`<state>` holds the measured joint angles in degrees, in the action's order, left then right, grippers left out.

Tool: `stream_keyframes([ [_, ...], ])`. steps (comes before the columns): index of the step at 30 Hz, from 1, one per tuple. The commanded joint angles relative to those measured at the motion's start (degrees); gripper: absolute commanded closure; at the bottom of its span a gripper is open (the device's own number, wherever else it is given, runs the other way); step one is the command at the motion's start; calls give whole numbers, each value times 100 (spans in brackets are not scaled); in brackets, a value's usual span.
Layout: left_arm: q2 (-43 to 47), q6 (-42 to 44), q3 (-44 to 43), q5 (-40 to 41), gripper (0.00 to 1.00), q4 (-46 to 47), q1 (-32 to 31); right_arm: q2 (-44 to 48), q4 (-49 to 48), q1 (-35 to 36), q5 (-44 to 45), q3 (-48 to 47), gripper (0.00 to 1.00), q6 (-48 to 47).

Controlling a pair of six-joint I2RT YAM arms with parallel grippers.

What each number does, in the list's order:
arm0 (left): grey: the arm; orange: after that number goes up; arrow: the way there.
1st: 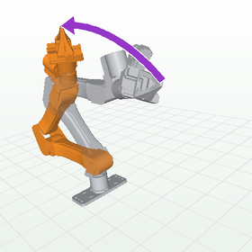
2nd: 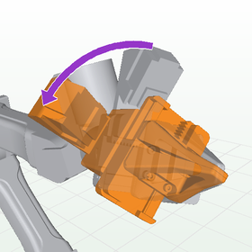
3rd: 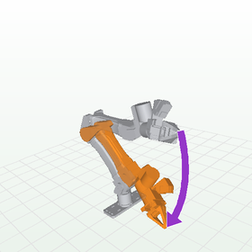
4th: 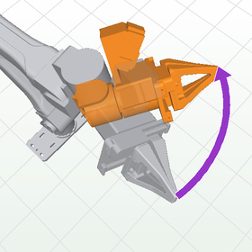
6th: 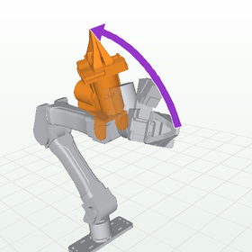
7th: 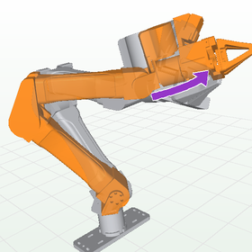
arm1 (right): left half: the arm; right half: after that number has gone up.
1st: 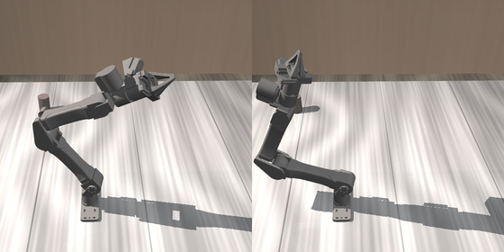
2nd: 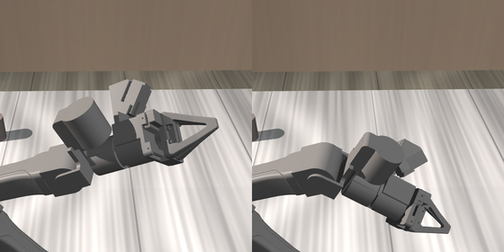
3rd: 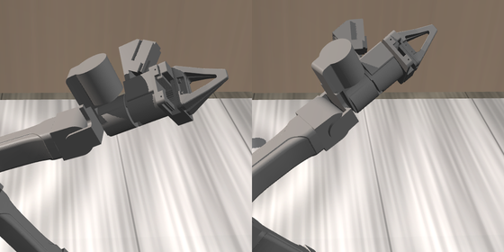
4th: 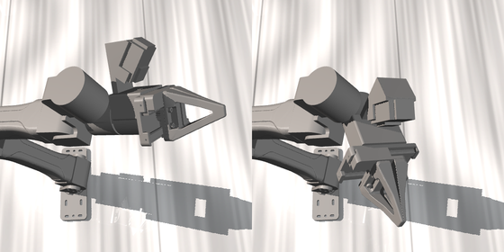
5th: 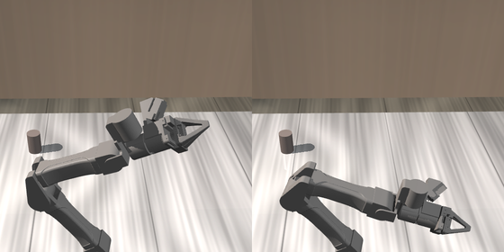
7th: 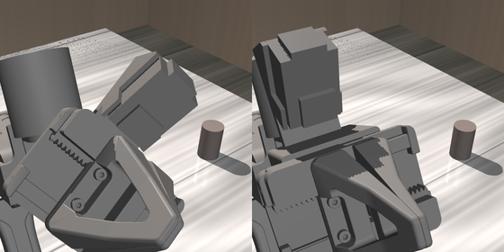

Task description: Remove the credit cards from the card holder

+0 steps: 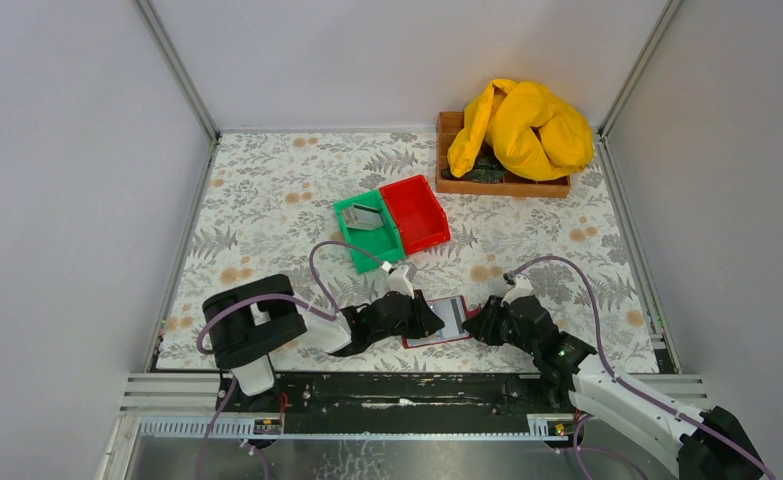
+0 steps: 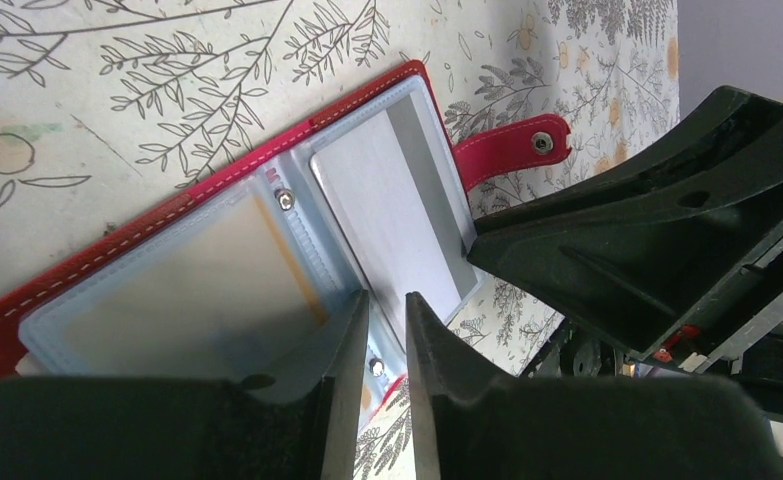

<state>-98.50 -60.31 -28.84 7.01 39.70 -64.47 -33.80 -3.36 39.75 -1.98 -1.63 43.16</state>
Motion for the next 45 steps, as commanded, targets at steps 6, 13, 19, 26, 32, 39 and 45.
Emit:
stream_keyframes([
  [6,-153,-37,113,-257,72,537,38,-376,-369,11,-68,16,78,53],
  [13,-433,-192,148,-538,72,1135,112,-364,-363,12,-102,65,91,146],
  [19,-478,-241,174,-620,71,1260,161,-435,-394,7,-122,62,100,175],
  [26,-538,-276,194,-729,71,1485,185,-764,-669,10,-300,70,100,218],
  [32,-507,-511,307,-789,68,1607,204,-1006,-878,8,-369,68,100,239],
  [39,-285,-960,52,-435,68,-562,207,-919,-797,9,-308,13,100,162],
  [45,101,-1092,64,-315,69,-1216,195,-887,-803,15,-260,49,100,221],
])
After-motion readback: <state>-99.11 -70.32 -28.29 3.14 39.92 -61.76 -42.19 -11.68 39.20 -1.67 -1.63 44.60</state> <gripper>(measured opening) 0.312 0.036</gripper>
